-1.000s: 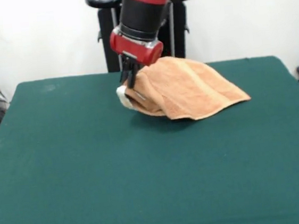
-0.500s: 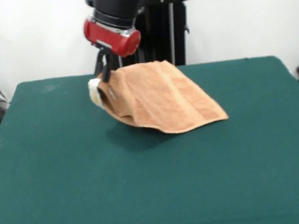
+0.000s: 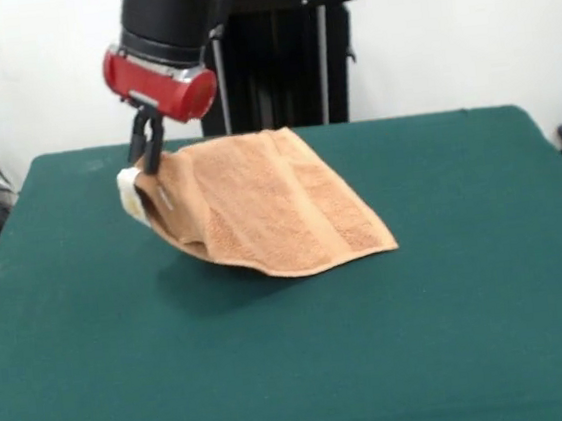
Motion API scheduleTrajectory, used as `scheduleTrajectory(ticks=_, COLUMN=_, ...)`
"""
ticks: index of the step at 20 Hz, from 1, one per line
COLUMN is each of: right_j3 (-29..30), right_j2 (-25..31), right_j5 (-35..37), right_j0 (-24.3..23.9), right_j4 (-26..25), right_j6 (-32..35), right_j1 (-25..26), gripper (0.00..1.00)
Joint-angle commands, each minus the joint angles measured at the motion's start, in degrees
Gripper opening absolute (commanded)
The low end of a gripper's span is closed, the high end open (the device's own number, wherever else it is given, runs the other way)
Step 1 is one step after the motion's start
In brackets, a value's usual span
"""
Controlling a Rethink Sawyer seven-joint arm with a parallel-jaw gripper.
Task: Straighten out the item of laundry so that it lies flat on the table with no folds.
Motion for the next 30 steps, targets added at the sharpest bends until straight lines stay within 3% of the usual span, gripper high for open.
scheduleTrajectory(ticks=1, right_j3=-3.3, right_j2=10.9, right_j5=2.9, right_j0=-2.8, right_j4=-5.3, right_j6=-11.5, right_j1=4.1, gripper=0.00)
scheduleTrajectory(ticks=6, right_j3=-3.9, right_j2=12.3, right_j5=2.9, right_j0=-3.7, right_j4=-7.8, right_j6=-10.6, right_j1=4.3, gripper=0.00)
scheduleTrajectory(ticks=7, right_j3=-3.9, right_j2=12.8, right_j5=3.4, right_j0=-3.8, right_j4=-8.7, right_j6=-9.9, right_j1=4.1, gripper=1.00)
scheduleTrajectory(ticks=12, right_j3=-3.8, right_j2=9.7, right_j5=2.6, right_j0=-0.4, right_j4=-9.9, right_j6=-5.7, right_j1=3.6, gripper=1.00)
scheduleTrajectory(ticks=22, right_j3=7.5, right_j2=14.2, right_j5=6.0, right_j0=-1.3, right_j4=-0.9, right_j6=0.7, right_j1=-3.5, gripper=1.00)
scheduleTrajectory(ticks=26, right_j3=9.9, right_j2=15.1, right_j5=2.1, right_j0=0.1, right_j4=2.0, right_j6=5.2, right_j1=-2.2, gripper=1.00)
scheduleTrajectory(ticks=30, right_j3=9.5, right_j2=12.5, right_j5=-3.9, right_j0=3.2, right_j4=3.4, right_j6=9.5, right_j1=1.3, gripper=1.00)
